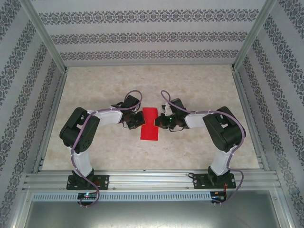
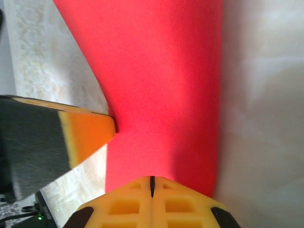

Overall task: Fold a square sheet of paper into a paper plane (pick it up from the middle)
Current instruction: Fold the square sheet of paper in half at the center of the table.

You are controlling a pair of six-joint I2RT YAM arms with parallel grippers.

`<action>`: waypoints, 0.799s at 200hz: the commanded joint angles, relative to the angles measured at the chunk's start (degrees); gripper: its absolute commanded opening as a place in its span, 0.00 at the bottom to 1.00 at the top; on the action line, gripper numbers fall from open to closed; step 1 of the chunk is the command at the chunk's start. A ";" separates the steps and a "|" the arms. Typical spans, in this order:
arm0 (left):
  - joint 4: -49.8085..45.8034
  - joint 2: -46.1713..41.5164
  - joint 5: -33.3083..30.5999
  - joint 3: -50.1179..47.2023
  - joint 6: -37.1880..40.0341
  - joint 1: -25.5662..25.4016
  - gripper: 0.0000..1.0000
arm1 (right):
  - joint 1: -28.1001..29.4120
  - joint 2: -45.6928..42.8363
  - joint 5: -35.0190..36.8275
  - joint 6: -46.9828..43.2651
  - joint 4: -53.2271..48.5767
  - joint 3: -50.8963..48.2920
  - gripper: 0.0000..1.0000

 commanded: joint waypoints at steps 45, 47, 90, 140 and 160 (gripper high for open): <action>-5.89 3.76 -3.38 -3.22 1.04 -0.96 0.00 | -2.68 5.41 -1.53 0.86 2.37 3.31 0.06; -5.89 3.76 -3.37 -3.26 1.06 -0.95 0.00 | -2.70 5.53 -1.28 0.82 2.16 3.18 0.06; -5.89 3.68 -3.49 -3.36 1.01 -0.97 0.00 | -2.69 5.45 0.30 -0.60 -0.75 2.44 0.06; -6.07 3.63 -3.41 -3.41 1.14 -1.02 0.00 | -3.14 2.62 -1.90 -1.14 -4.09 8.78 0.06; -6.06 3.53 -3.38 -3.51 1.12 -1.02 0.00 | -3.32 4.40 -1.68 -1.74 -5.57 11.07 0.06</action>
